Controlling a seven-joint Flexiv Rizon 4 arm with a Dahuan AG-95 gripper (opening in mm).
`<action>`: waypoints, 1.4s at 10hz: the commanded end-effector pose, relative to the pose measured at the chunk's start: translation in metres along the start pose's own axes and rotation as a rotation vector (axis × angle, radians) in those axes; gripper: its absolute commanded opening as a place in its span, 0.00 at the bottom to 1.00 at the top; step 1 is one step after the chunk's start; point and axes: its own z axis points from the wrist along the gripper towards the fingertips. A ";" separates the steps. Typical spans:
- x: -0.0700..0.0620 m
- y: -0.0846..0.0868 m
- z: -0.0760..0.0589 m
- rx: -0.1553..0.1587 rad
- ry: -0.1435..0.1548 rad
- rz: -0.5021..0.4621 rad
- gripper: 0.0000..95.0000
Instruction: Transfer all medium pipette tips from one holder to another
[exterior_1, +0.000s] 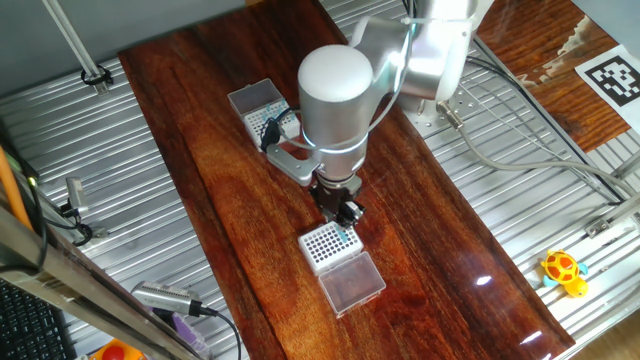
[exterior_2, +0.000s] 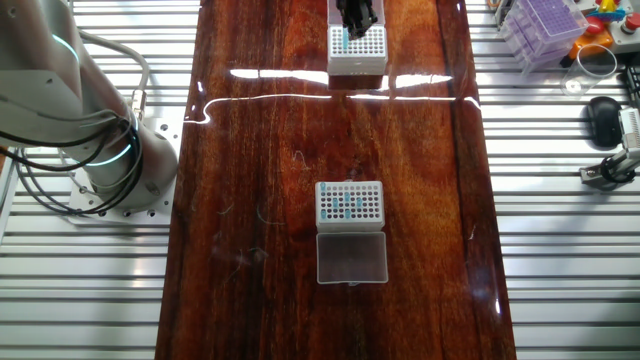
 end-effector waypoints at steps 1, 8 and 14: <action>0.006 -0.018 -0.004 -0.020 0.001 -0.031 0.20; 0.072 -0.133 -0.018 0.002 0.041 -0.250 0.20; 0.080 -0.139 -0.023 0.010 0.036 -0.113 0.20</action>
